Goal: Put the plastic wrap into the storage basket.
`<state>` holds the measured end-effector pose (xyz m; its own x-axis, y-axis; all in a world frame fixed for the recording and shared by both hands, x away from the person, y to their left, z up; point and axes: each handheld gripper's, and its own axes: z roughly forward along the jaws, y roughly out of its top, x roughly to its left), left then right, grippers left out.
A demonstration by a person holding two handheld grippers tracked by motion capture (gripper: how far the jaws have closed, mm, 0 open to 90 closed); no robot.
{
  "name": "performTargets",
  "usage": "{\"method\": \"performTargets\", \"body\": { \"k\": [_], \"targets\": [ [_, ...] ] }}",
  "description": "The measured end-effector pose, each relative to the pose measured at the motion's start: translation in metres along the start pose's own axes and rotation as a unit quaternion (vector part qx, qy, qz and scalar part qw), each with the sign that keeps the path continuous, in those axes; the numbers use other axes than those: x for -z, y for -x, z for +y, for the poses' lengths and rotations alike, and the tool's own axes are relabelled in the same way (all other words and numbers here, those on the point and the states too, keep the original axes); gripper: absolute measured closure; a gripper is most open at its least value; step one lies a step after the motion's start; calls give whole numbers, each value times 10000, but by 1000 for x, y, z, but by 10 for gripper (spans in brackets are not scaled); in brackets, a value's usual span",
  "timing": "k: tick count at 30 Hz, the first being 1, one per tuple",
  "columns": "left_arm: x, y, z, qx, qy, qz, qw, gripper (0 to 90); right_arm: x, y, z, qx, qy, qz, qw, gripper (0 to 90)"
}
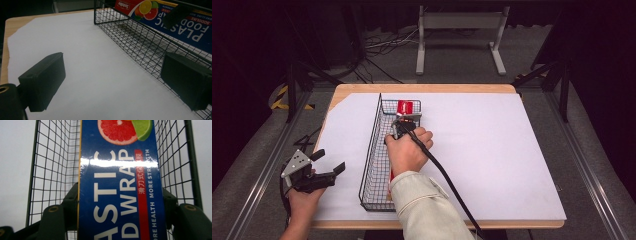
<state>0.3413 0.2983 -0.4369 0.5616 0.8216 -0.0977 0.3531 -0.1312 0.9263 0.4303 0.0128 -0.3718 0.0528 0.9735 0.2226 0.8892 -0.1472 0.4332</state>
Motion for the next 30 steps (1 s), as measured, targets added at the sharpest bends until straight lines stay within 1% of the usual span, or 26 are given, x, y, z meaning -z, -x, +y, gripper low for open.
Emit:
{"method": "performTargets", "body": {
  "k": [3, 6, 9, 13, 19, 20, 21, 27, 28, 30],
  "targets": [
    [-1, 1, 0, 25, 13, -18, 10000, 66, -3, -2, -1, 10, -58, -45, 10000, 390],
    [-1, 1, 0, 6, 8, -18, 10000, 66, -7, -3, -3, 25, -132, -128, 9998, 389],
    [-1, 1, 0, 51, 5, -30, 10000, 66, -10, -3, -3, 17, -208, -182, 9996, 388],
    [-1, 0, 0, 54, 14, -19, 10000, 66, -12, -2, -3, 12, -210, -270, 9994, 386],
    [-1, 1, 0, 51, 13, -31, 10000, 66, -15, -4, -4, 15, -229, -257, 9994, 383],
    [-1, 1, 0, 19, -1, -23, 10000, 66, -15, -4, -5, 46, -225, -282, 9993, 383],
    [-1, 1, 0, 35, -1, -28, 10000, 66, -15, -5, -5, 71, -222, -320, 9992, 384],
    [-1, 0, -1, 24, -16, -18, 10000, 66, -16, -5, -5, 43, -215, -329, 9992, 381],
    [-1, 0, -1, 43, -4, -17, 10000, 66, -17, -5, -5, 101, -177, -396, 9990, 380],
    [-1, 0, -1, 64, -3, -11, 10000, 66, -17, -6, -5, 134, -172, -421, 9989, 379]
  ]
}}
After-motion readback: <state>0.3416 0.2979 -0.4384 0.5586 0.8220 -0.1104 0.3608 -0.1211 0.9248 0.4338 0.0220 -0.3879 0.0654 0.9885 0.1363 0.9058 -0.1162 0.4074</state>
